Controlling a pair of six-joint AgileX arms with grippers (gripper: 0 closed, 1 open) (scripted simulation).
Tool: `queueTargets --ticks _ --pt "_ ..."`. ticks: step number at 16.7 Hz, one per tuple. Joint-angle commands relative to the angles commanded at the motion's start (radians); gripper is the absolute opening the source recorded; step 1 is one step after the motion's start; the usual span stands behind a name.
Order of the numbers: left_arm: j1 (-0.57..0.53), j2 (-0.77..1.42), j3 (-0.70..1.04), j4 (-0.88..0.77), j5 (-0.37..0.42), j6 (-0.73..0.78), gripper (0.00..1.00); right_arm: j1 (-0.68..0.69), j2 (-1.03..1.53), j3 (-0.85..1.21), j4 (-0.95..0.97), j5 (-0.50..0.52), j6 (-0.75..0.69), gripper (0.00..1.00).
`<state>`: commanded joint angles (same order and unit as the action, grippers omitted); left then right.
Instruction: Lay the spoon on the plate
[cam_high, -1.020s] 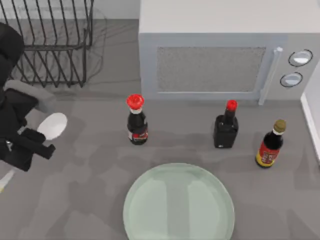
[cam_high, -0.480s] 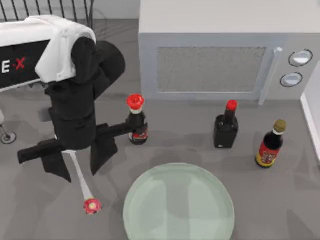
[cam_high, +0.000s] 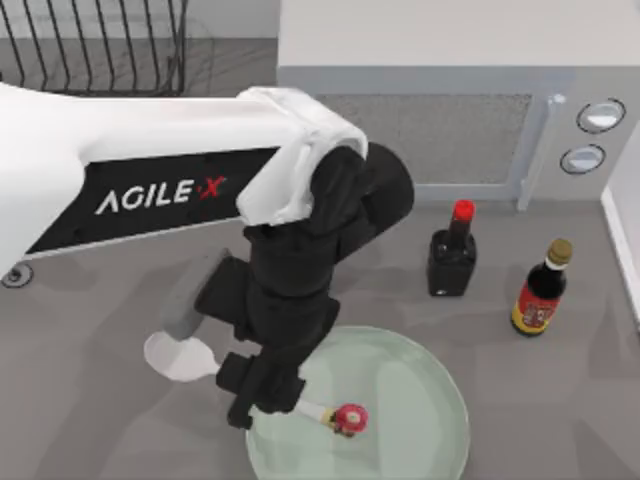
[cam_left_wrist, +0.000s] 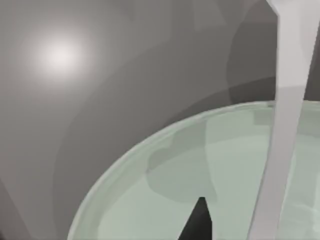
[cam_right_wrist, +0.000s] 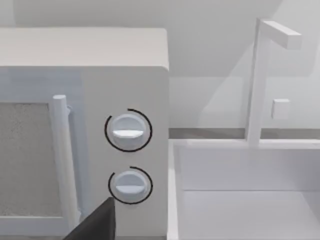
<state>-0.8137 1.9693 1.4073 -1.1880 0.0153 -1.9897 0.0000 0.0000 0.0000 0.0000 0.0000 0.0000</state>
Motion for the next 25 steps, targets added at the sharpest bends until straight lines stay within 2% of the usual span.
queueTargets --ticks 4,8,18,25 --pt "-0.096 -0.006 0.028 0.052 -0.013 -0.342 0.00 0.000 0.000 0.000 0.000 0.000 0.000 1.00" --pt "-0.149 -0.017 0.042 0.089 -0.026 -0.515 0.00 0.000 0.000 0.000 0.000 0.000 0.000 1.00" --pt "-0.154 -0.013 0.045 0.103 -0.033 -0.535 0.00 0.000 0.000 0.000 0.000 0.000 0.000 1.00" --pt "-0.172 -0.012 0.088 0.215 -0.083 -0.543 0.00 0.000 0.000 0.000 0.000 0.000 0.000 1.00"
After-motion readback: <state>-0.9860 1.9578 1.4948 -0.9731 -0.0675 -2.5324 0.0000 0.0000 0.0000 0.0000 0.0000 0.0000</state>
